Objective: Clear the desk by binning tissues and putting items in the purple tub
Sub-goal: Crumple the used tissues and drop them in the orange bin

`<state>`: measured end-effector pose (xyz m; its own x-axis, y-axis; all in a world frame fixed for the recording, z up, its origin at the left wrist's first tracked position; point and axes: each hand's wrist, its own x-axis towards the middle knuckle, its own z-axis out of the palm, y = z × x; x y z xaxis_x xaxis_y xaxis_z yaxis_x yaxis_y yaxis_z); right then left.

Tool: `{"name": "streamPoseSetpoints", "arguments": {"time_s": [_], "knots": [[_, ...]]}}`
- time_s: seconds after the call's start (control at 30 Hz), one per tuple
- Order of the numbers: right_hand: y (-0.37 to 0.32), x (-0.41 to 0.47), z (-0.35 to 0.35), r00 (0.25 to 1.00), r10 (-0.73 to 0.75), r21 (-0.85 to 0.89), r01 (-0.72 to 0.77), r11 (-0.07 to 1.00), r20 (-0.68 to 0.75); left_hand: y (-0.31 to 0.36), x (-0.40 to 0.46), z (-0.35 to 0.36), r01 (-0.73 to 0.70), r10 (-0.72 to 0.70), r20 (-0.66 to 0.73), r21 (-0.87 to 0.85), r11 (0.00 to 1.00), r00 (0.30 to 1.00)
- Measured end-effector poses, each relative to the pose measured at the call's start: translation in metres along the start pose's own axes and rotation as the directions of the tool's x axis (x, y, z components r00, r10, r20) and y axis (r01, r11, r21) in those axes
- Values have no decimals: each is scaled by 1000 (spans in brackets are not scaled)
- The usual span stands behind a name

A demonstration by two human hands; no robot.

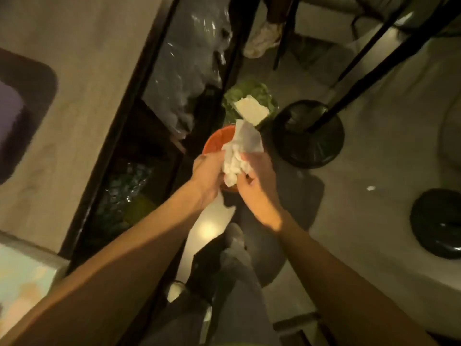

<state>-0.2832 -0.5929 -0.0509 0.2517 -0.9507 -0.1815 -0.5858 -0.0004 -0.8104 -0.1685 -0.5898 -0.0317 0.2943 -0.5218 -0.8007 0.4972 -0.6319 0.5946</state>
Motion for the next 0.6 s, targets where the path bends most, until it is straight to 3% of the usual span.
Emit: {"name": "streamPoseSetpoints", "arguments": {"time_s": [0.17, 0.3, 0.4, 0.5, 0.6], "knots": [[114, 86, 56, 981, 87, -82, -74, 994, 176, -50, 139, 31, 120, -116, -123, 25, 992, 986], [209, 131, 118, 949, 34, -302, 65, 951, 314, -107, 243, 30, 146, -140, -107, 52, 988, 984], [258, 146, 154, 879, 214, -412, -21, 911, 427, -134, 281, 24, 178, -174, -111, 33, 983, 979], [277, 152, 169, 836, 348, -585, -41, 810, 424, -148, 301, 14, 130, -115, -147, 95, 987, 982], [266, 148, 161, 875, 351, -610, -85, 788, 332, -139, 291, 5, 148, -131, -166, 94, 985, 977]]}}
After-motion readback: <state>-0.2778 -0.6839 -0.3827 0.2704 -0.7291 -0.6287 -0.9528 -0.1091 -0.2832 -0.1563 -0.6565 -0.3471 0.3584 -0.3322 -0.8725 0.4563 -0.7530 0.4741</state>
